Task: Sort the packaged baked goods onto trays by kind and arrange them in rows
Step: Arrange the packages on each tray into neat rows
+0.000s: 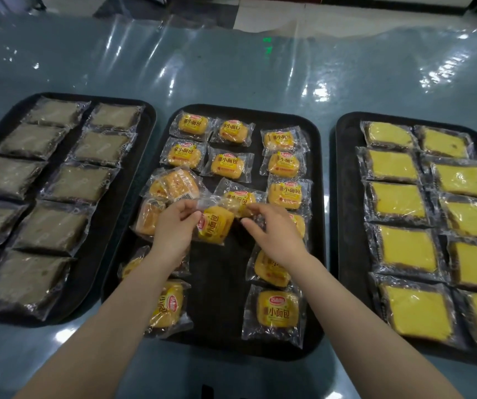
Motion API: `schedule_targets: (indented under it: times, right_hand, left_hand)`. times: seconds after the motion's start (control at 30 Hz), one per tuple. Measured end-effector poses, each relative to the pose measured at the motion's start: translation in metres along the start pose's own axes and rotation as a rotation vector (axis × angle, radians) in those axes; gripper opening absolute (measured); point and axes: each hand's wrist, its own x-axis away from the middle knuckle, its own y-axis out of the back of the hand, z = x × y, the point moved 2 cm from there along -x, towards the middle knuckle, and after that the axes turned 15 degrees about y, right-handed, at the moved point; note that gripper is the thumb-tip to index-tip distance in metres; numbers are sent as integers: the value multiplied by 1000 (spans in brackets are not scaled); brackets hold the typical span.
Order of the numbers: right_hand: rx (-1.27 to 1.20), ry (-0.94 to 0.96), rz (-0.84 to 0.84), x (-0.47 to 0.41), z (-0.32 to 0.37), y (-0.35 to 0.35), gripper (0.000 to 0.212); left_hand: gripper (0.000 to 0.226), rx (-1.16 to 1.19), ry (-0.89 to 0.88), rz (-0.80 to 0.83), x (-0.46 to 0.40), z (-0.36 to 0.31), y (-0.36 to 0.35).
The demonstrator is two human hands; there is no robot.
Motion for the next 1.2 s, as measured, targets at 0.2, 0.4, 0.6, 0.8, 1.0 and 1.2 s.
schedule_targets:
  times: [0.2,0.4,0.6,0.8,1.0,1.2]
  right_hand:
    - [415,144,284,0,-9,-11,44]
    - [373,112,374,-26,-22,-8,69]
    - [248,9,11,-34,-42,16,48]
    - [338,-18,212,-19,-69,16,67]
    - [440,-8,172,-9,-71,7,73]
    - [418,34,227,-9,-68,6,74]
  left_hand:
    - [19,-581,-278,70,-9,-20,-20]
    - [21,-1012,-447,120,-21,-35,-37]
    - [67,-960,-606,-50,-24,-25,-49]
    - [94,-1365,-632,44,-41,-4,-67]
    - [93,-1361,-640,0,-45,2,-66]
    - [93,-1357,-609,-34,-47,7,-62]
